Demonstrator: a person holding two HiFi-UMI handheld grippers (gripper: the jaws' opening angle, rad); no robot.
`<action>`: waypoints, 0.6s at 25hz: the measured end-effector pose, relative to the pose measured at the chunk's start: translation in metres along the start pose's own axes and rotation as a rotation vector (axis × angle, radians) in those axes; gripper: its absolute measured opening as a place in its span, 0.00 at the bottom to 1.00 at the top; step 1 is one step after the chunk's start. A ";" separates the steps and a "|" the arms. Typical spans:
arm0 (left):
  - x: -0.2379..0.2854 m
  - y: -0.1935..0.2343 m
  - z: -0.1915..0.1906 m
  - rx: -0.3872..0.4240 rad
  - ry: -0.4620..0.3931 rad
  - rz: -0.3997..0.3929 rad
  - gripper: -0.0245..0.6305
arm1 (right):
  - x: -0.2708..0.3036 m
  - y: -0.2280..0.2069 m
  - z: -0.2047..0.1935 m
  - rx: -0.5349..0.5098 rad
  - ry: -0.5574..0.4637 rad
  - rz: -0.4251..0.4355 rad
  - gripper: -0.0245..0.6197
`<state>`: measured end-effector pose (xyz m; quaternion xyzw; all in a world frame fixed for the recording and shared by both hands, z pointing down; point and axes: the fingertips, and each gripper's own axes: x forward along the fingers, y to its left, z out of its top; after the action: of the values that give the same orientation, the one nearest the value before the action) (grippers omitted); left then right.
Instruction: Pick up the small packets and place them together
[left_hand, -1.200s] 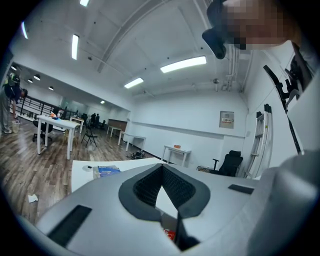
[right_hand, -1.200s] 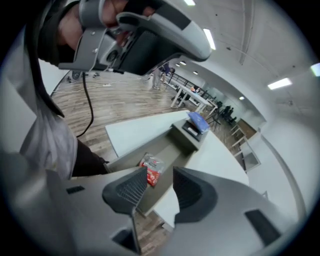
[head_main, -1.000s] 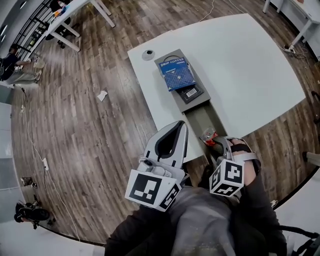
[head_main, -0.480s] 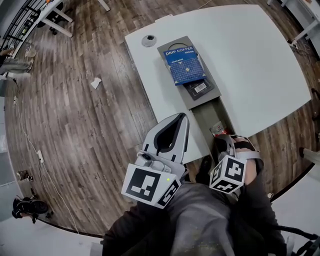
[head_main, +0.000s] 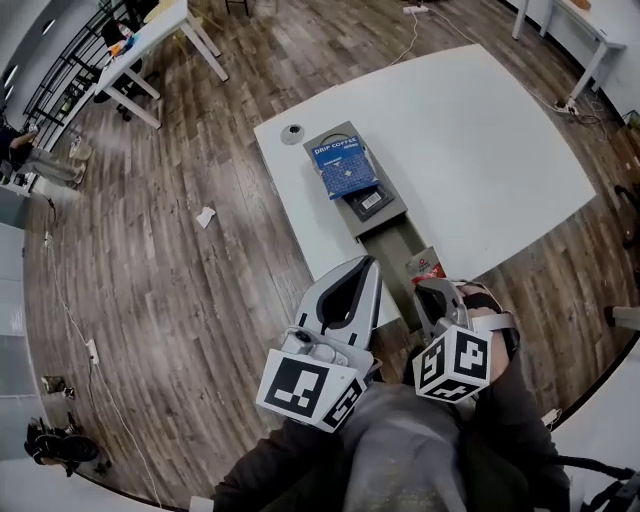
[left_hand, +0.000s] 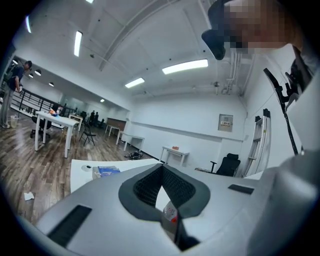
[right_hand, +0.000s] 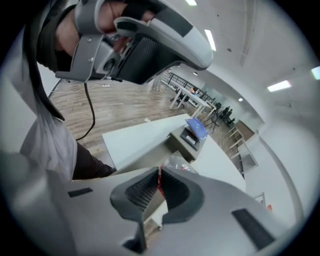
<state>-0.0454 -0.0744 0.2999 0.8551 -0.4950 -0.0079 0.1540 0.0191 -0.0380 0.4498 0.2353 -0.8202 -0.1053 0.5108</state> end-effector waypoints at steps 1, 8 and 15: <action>-0.003 -0.008 0.003 0.007 -0.008 -0.002 0.04 | -0.007 -0.002 0.001 0.000 -0.012 -0.014 0.07; -0.019 -0.018 0.007 0.013 -0.023 0.032 0.04 | -0.024 -0.007 0.007 0.000 -0.059 -0.037 0.07; -0.005 0.031 0.016 -0.004 -0.019 0.085 0.04 | 0.000 -0.053 0.044 0.038 -0.123 -0.036 0.07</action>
<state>-0.0771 -0.0885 0.2924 0.8328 -0.5323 -0.0104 0.1514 -0.0052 -0.0875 0.4080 0.2525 -0.8475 -0.1130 0.4530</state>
